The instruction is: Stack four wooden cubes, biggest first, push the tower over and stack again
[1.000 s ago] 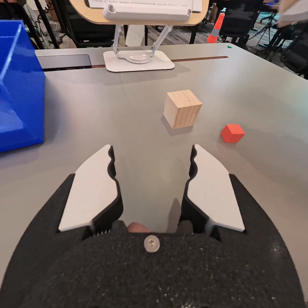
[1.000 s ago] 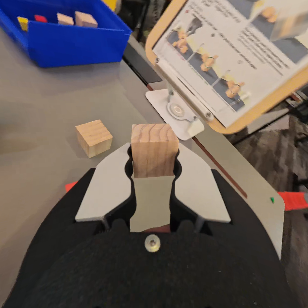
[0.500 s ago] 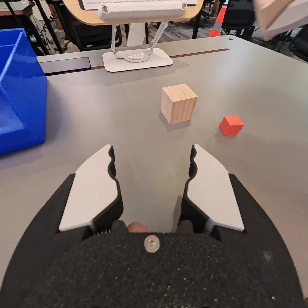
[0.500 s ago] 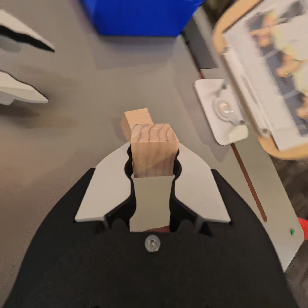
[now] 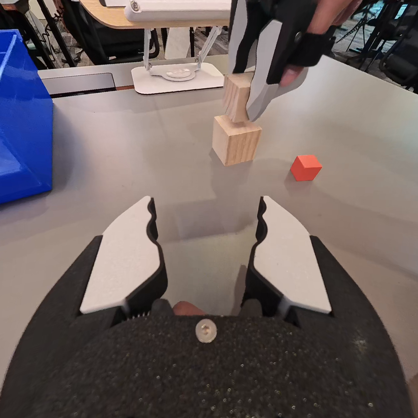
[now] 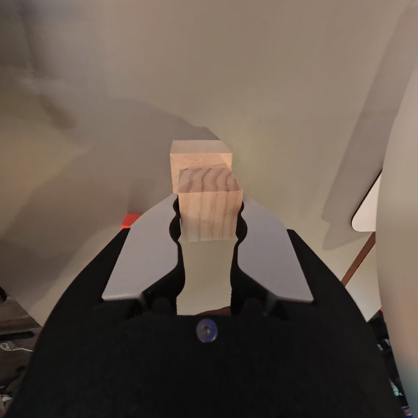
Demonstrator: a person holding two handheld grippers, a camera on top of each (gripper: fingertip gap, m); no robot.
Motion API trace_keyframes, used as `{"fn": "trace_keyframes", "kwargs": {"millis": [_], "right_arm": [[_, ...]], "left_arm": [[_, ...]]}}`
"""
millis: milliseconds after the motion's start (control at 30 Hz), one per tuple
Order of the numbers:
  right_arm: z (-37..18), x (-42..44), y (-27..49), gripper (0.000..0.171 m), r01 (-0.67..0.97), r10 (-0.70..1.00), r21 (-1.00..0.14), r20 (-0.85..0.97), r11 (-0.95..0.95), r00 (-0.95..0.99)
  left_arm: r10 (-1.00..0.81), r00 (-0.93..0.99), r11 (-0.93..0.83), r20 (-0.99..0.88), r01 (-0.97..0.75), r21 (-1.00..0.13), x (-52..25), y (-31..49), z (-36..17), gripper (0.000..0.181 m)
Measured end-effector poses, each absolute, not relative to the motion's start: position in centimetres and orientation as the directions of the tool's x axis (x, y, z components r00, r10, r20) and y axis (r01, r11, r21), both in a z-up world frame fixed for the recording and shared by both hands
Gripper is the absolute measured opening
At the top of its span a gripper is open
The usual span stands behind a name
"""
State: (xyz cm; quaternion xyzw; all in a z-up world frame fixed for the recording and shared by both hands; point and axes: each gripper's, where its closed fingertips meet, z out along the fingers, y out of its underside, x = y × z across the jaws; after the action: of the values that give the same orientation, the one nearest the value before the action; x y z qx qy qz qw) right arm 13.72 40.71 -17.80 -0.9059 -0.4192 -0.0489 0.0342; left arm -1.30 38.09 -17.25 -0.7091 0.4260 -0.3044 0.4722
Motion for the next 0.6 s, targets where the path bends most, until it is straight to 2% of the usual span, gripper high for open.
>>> {"fn": "trace_keyframes", "kwargs": {"millis": [267,433,500,600], "right_arm": [[-18.3,13.4,40.8,0.047,0.759,0.756,0.001,0.098,-0.651,0.647],[-17.5,13.4,40.6,0.058,0.752,0.747,-0.01,0.103,-0.66,0.657],[-16.1,13.4,40.7,0.058,0.749,0.738,-0.062,0.138,-0.659,0.661],[-12.3,13.4,40.4,0.056,0.736,0.69,-0.231,0.256,-0.636,0.677]], "left_arm": [[-0.893,0.447,-0.203,0.042,-0.32,-0.925,-1.3,38.1,-17.4,0.086],[-0.894,0.447,-0.202,0.04,-0.322,-0.925,-1.3,38.1,-17.4,0.085],[-0.894,0.447,-0.202,0.039,-0.323,-0.925,-1.3,38.1,-17.4,0.085],[-0.895,0.444,-0.198,0.037,-0.323,-0.925,-1.2,38.1,-17.4,0.085]]}}
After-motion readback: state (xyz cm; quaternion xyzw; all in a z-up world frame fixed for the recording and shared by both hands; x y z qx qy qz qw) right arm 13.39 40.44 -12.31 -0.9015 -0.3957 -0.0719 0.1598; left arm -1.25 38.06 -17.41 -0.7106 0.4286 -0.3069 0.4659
